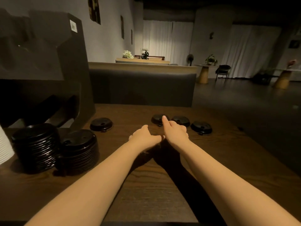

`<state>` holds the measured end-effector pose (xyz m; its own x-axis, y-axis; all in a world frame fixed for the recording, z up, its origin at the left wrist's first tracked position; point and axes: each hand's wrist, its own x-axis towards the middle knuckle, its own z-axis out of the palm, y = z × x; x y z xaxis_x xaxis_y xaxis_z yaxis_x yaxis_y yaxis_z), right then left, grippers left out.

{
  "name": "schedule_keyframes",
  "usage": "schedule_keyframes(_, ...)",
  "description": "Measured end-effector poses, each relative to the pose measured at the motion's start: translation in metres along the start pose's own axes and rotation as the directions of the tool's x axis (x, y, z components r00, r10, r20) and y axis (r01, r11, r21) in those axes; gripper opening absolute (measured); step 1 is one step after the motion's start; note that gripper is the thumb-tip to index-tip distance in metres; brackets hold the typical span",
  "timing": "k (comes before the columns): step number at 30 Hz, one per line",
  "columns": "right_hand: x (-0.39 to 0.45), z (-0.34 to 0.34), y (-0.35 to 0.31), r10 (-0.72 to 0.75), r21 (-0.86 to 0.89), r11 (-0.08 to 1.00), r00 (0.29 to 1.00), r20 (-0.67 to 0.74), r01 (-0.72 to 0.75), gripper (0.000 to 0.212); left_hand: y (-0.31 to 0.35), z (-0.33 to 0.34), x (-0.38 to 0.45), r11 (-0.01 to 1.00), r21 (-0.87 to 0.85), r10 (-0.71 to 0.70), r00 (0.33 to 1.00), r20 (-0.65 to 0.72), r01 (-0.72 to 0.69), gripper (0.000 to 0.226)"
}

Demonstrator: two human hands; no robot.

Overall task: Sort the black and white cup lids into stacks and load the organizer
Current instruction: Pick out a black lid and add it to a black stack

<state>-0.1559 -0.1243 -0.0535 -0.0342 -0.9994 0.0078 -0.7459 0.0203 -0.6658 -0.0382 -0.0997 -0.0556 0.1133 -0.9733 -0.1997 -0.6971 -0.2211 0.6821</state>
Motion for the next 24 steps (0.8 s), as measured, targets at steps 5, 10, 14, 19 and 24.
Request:
schedule_keyframes(5, 0.017, -0.008, 0.038, 0.073, 0.04, 0.997, 0.997, -0.007, -0.072, 0.06, -0.013, 0.024, 0.02, 0.974, 0.215, 0.07, 0.997, -0.016, -0.065, 0.107)
schedule_keyframes(10, 0.037, -0.011, 0.059, 0.055, -0.011, 0.998, 0.99, -0.134, -0.057, 0.052, -0.004, 0.033, 0.042, 0.979, -0.098, 0.148, 0.955, -0.257, -0.178, 0.114)
schedule_keyframes(14, 0.051, -0.015, 0.08, 0.079, -0.159, 0.98, 0.971, -0.227, -0.117, 0.055, 0.006, 0.047, 0.054, 0.95, -0.172, 0.189, 0.92, -0.343, -0.26, 0.112)
schedule_keyframes(19, 0.056, -0.015, 0.088, 0.067, -0.317, 0.941, 0.984, -0.167, -0.118, 0.06, 0.002, 0.05, 0.062, 0.949, -0.127, 0.237, 0.92, -0.311, -0.287, 0.102)
schedule_keyframes(24, 0.044, -0.019, 0.082, -0.151, -0.118, 0.985, 0.963, -0.224, 0.127, 0.05, -0.003, 0.041, 0.06, 0.932, -0.177, 0.267, 0.931, -0.25, -0.315, 0.096)
